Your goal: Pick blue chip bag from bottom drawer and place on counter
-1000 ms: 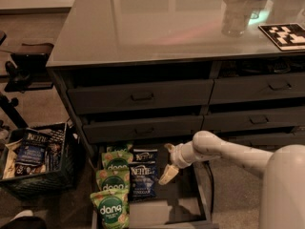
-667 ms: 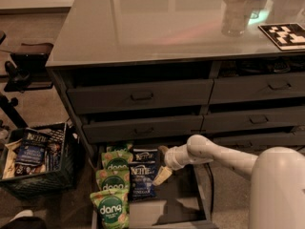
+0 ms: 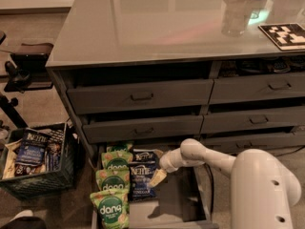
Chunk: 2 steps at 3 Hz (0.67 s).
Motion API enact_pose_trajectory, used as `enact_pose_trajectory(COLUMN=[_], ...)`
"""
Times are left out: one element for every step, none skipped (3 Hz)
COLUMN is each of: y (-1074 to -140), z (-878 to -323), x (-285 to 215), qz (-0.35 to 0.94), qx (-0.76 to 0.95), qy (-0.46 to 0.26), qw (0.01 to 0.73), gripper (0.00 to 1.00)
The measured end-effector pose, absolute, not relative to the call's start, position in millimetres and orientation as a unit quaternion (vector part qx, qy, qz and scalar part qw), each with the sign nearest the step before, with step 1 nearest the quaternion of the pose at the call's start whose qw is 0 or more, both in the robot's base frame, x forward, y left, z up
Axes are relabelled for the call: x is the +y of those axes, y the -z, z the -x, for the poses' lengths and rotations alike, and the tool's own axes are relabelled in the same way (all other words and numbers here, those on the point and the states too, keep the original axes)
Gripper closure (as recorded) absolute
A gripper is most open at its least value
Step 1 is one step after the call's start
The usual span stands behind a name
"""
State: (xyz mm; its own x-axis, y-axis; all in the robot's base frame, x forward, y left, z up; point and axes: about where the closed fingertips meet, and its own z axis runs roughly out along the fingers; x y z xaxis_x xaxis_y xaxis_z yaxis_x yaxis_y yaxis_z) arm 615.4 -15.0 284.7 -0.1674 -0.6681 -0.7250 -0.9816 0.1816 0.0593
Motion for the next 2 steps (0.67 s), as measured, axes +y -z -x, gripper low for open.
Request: enact_pose_trajectory(y=[-263, -243], z=[-624, -632], x=[-8, 1], qz=[0.587, 0.602], qx=[0.709, 0.702], qy=[-0.269, -0.261], qw=[0.283, 0.276], gripper=[0.0, 0.0])
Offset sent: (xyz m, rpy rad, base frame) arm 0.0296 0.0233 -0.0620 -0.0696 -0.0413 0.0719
